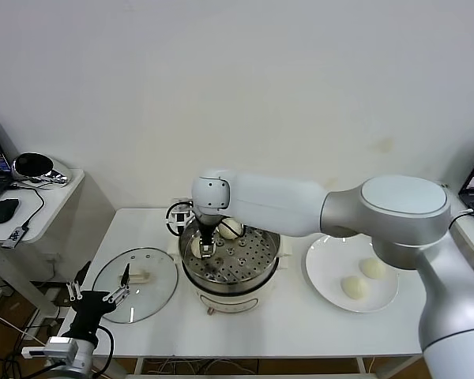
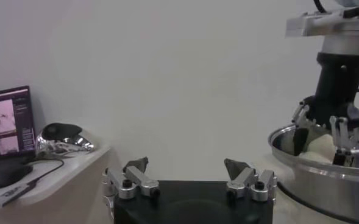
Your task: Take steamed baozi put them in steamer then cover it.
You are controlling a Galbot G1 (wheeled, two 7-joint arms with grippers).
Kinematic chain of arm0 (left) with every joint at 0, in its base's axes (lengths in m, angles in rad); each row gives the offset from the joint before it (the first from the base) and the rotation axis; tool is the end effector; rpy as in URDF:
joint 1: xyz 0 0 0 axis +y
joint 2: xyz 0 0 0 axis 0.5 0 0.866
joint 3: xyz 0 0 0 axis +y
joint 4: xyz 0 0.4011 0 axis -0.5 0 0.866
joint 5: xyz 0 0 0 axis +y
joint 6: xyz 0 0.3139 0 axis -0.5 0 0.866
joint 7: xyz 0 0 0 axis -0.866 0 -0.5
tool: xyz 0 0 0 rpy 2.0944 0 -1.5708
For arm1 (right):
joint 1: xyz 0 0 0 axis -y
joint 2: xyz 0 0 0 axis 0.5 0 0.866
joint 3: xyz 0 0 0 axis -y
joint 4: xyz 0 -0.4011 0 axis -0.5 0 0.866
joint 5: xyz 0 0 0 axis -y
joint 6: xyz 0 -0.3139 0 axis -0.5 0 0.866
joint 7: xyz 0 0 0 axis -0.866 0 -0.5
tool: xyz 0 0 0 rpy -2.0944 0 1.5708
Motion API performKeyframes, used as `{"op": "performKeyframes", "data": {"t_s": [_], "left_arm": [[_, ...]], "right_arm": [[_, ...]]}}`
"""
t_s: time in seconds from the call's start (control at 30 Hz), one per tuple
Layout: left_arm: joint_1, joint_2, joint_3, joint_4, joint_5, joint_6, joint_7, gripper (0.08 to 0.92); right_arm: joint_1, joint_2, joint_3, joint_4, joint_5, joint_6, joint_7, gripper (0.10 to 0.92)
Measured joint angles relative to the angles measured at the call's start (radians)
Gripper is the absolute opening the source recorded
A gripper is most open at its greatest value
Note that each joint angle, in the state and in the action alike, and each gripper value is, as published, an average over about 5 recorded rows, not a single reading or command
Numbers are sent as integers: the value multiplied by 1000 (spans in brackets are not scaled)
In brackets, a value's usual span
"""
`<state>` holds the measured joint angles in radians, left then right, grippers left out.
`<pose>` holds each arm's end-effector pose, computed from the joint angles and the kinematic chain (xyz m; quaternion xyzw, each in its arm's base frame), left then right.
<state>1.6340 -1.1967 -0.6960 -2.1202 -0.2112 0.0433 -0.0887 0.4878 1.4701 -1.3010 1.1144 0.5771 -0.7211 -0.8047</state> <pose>0.1067 0.1294 -0.3159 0.0183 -0.9947 -0.0990 0.0224 0.5612 0.2171 -0.0909 0.5241 -0.5635 0.5362 0.3468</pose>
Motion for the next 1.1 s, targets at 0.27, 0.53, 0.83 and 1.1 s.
{"op": "performKeyframes", "data": {"t_s": [0.27, 0.53, 0.83, 1.1], "left_arm": [[0, 2, 3, -6, 0, 5, 0, 823], [11, 0, 9, -13, 10, 6, 0, 823], [10, -6, 22, -6, 27, 6, -1, 823], [15, -21, 39, -10, 52, 8, -3, 823]], "right_arm": [[139, -153, -22, 142, -11, 22, -92, 823], [230, -425, -48, 307, -135, 115, -221, 823], [209, -745, -46, 433, -332, 257, -298, 823], [44, -913, 40, 467, -489, 342, -304, 823]]}}
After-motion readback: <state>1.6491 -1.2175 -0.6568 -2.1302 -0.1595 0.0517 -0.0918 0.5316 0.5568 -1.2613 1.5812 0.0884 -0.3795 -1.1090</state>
